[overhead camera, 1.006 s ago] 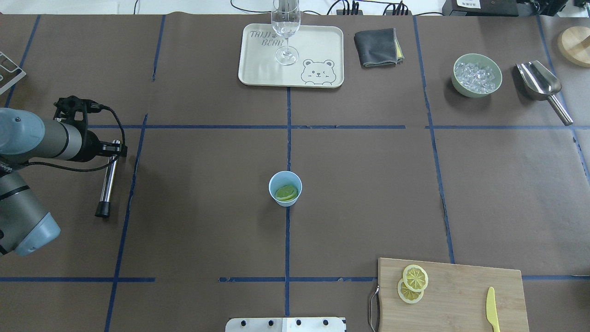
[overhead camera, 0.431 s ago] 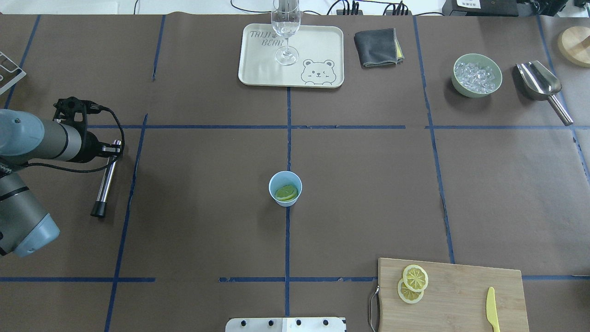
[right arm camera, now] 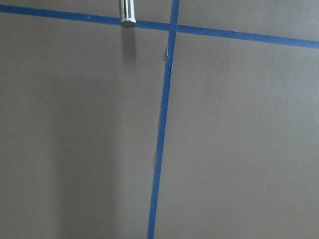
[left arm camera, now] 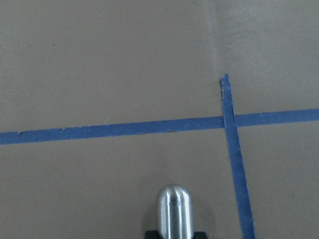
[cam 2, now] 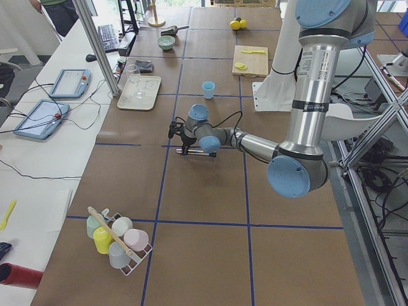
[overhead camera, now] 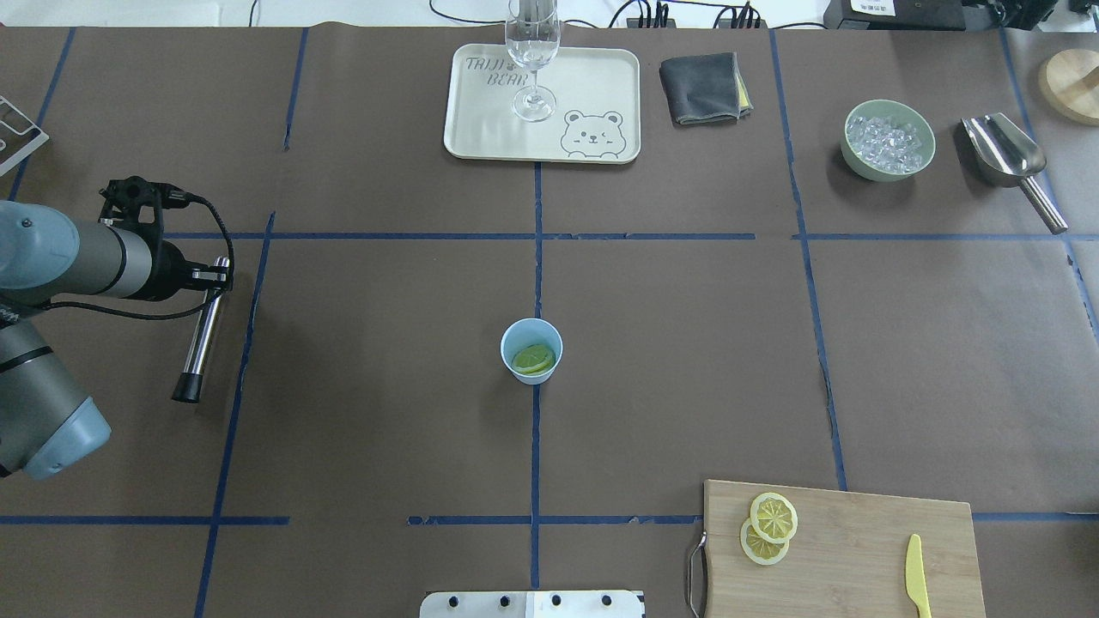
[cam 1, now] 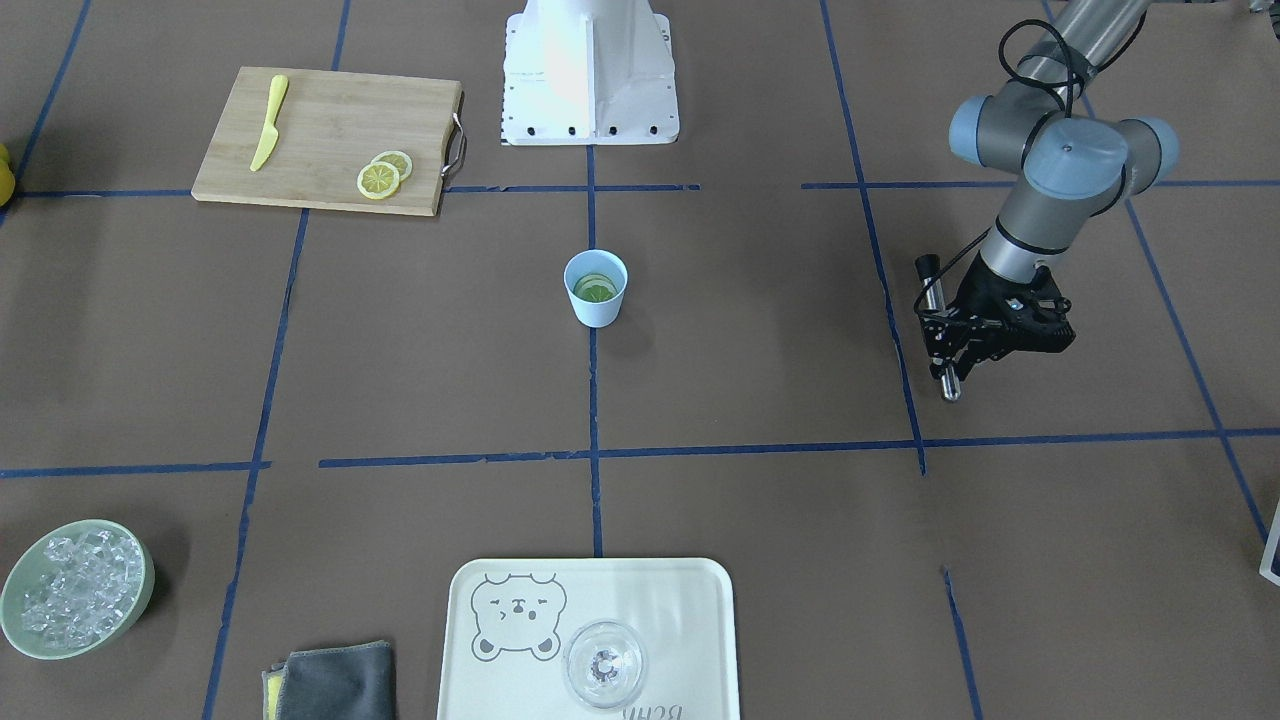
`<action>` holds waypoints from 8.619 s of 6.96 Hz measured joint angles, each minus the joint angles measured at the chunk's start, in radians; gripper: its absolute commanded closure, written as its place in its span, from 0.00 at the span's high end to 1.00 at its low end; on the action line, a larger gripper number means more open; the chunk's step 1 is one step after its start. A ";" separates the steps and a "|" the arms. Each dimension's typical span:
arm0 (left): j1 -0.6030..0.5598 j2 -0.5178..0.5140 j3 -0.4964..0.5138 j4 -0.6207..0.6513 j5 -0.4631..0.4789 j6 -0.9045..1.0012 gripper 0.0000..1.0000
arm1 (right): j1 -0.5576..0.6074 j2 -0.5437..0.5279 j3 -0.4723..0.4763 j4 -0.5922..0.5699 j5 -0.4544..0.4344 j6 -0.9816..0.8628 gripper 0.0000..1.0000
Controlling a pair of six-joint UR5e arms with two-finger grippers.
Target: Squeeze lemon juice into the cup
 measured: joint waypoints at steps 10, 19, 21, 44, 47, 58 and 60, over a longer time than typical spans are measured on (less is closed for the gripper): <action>0.067 -0.333 0.066 -0.876 0.118 0.403 0.00 | 0.031 -0.001 -0.024 0.000 -0.029 0.001 1.00; 0.366 -0.522 0.353 -1.242 0.384 0.617 0.00 | 0.084 -0.001 -0.054 0.000 -0.039 -0.005 1.00; 0.396 -0.519 0.376 -1.242 0.425 0.620 0.00 | 0.088 -0.002 -0.055 0.000 -0.039 -0.006 1.00; -0.112 0.013 -0.131 0.086 -0.006 0.062 0.00 | 0.089 0.002 -0.058 0.000 -0.031 0.007 1.00; -0.077 0.027 -0.071 0.078 0.050 -0.006 0.00 | 0.089 0.003 -0.056 0.000 -0.030 0.008 1.00; 0.039 0.029 -0.053 0.079 0.053 0.036 1.00 | 0.089 0.004 -0.059 0.000 -0.030 0.008 1.00; -0.083 0.059 -0.098 0.086 0.004 0.263 1.00 | 0.089 0.001 -0.060 0.000 -0.030 0.007 1.00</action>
